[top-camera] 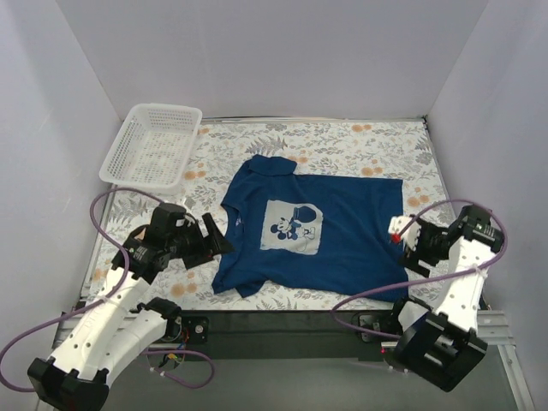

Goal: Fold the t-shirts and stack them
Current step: Flatten the tshirt out

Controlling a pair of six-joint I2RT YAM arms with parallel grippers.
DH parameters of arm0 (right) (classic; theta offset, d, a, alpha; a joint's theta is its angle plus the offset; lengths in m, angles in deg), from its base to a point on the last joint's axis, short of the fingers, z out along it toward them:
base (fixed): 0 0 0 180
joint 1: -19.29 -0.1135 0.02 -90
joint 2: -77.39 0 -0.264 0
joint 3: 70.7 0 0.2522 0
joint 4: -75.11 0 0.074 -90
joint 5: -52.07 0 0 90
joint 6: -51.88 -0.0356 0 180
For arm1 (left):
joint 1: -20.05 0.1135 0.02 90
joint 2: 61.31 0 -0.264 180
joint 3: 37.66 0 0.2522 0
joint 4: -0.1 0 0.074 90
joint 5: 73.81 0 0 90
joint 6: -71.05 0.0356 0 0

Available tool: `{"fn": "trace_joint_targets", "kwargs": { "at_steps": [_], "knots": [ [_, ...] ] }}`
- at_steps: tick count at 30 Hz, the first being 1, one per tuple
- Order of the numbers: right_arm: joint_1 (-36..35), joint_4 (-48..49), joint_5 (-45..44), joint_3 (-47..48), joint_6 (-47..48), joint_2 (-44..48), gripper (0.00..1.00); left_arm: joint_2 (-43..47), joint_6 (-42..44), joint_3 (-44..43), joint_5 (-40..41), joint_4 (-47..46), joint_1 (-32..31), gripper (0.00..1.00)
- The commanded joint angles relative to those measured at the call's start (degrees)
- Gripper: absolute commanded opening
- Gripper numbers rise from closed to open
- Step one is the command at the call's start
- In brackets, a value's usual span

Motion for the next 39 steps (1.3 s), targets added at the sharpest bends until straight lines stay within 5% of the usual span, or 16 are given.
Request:
{"fn": "trace_joint_targets", "kwargs": {
  "at_steps": [1,2,5,8,11,17,27,32,36,39],
  "knots": [
    [-0.8,8.2,25.1,8.4,-25.4,-13.0,0.73,-5.4,9.5,-8.9,3.1,-15.5,0.1,0.73],
    [-2.7,13.3,27.4,9.1,-28.4,-16.9,0.7,-9.9,13.3,-8.3,1.9,-19.5,0.1,0.73],
    [-9.3,40.3,22.2,9.5,-67.3,-25.4,0.6,-28.5,22.5,-15.8,4.3,-34.1,0.2,0.73],
    [-12.5,53.2,13.1,12.5,-79.7,-30.6,0.59,-46.5,26.8,-25.4,5.9,-36.9,0.6,0.71],
    [-13.0,55.2,7.2,20.4,-89.0,-39.7,0.61,-58.6,29.3,-34.5,6.5,-38.4,1.4,0.69],
    [-12.9,56.5,2.1,27.7,-92.4,-50.3,0.61,-69.6,30.3,-42.5,5.6,-42.6,3.3,0.66],
    [-12.5,58.0,2.9,28.0,-95.0,-53.4,0.61,-83.5,27.6,-55.2,4.9,-37.4,6.1,0.52],
    [-12.6,58.3,3.3,27.5,-95.1,-53.4,0.61,-87.3,26.3,-60.4,4.3,-35.6,6.2,0.38],
    [-12.5,58.3,3.4,27.3,-94.7,-53.2,0.6,-88.6,24.8,-62.8,2.8,-34.2,6.2,0.08],
    [-12.3,58.2,3.1,27.0,-93.6,-53.1,0.6,-87.1,23.1,-62.8,2.2,-34.3,6.2,0.04]
  ]
}}
